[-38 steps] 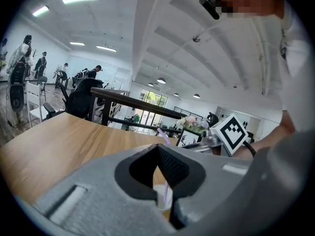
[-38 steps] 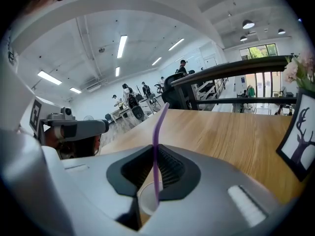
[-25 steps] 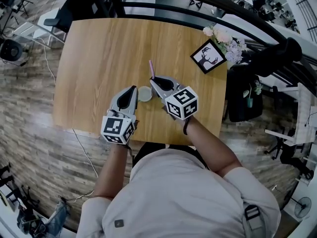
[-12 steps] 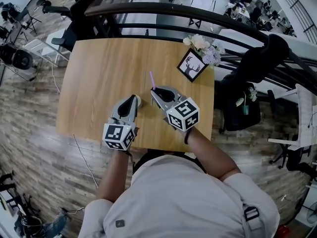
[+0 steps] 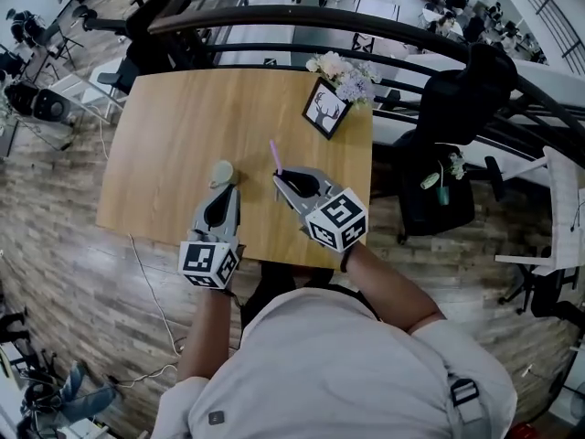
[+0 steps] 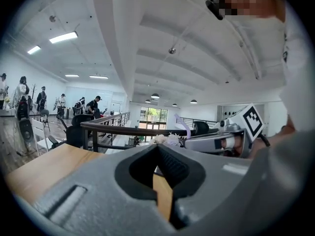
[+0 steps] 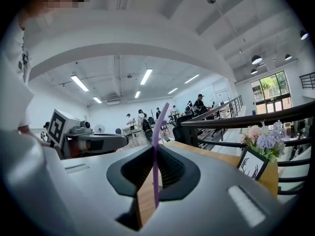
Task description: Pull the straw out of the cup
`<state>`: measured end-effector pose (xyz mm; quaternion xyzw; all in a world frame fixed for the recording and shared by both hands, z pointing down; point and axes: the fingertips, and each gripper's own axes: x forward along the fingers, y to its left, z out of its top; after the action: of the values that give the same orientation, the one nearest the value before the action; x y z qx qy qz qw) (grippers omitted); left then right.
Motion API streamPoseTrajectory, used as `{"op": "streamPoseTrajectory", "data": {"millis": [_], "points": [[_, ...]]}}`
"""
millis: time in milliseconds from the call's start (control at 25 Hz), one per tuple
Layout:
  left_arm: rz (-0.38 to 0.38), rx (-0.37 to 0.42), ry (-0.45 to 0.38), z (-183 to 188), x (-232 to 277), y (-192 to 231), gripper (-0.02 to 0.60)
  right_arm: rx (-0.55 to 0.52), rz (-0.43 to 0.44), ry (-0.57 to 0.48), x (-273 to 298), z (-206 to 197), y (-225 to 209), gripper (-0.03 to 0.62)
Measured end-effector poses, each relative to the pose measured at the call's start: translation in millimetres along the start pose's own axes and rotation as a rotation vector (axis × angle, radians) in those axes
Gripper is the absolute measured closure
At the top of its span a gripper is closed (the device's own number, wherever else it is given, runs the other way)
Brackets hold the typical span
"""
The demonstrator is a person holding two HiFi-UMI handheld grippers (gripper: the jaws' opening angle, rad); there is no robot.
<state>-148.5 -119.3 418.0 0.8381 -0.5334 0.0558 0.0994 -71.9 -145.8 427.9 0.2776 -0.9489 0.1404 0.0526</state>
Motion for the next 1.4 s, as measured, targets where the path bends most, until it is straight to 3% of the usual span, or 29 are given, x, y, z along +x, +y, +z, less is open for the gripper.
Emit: {"op": "streamPoseTrajectory", "data": {"millis": [200, 440, 840, 1200, 1400], "points": [[0.022, 0.003, 0.023, -9, -21, -32, 0.578, -0.007, 0.043, 0.002, -26, -9, 6, 0.560], [0.039, 0.009, 0.005, -3, -55, -39, 0.578, -0.017, 0.049, -0.012, -47, -6, 31, 0.560], [-0.038, 0.015, -0.040, 7, -135, -38, 0.578, -0.051, -0.009, -0.068, -59, 2, 111, 0.560], [-0.082, 0.037, -0.072, -5, -251, -19, 0.578, -0.070, -0.033, -0.109, -52, -17, 232, 0.562], [-0.093, 0.039, -0.079, -9, -267, -10, 0.578, -0.080, -0.060, -0.129, -53, -15, 248, 0.562]]}}
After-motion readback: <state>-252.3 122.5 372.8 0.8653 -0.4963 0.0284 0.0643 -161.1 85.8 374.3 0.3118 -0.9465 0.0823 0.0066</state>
